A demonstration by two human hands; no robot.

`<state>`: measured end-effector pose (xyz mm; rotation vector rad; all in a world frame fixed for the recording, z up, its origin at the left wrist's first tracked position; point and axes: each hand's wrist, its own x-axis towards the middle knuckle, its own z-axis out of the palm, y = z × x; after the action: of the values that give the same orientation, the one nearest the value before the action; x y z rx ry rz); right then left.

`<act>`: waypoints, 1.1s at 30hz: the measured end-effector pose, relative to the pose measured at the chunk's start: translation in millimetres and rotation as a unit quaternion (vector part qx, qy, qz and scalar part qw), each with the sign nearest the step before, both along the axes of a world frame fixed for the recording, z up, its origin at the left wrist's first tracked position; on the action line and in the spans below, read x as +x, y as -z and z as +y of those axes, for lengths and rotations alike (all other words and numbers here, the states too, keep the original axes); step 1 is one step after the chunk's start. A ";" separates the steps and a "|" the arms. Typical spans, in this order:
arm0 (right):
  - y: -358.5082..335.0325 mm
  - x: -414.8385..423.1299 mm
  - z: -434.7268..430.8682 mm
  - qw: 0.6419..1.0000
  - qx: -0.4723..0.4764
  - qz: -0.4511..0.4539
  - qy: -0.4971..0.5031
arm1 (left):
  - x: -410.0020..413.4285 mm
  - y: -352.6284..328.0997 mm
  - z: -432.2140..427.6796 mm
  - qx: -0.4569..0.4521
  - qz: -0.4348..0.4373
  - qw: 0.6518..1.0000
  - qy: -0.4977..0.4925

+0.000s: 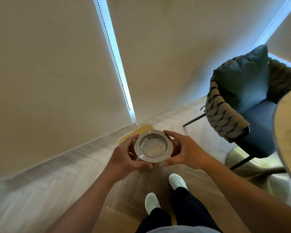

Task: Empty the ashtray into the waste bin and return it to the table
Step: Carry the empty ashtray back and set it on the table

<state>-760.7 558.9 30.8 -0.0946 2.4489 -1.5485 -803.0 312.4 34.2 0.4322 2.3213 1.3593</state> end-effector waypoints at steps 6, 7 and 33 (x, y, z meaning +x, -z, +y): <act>-11.8 45.7 22.3 0.997 0.000 0.000 0.073 | 17.9 -10.7 28.6 0.020 0.004 0.999 0.047; -13.9 54.4 25.3 0.996 0.004 -0.001 0.087 | 21.0 -11.9 34.2 0.024 0.007 0.998 0.056; -41.8 331.7 172.9 0.917 0.046 0.014 0.395 | 170.0 -23.9 274.2 0.046 0.107 0.917 0.383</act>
<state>-429.0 731.8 72.6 1.0133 2.7310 -1.6741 -633.0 586.6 58.1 1.4022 1.8876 1.0465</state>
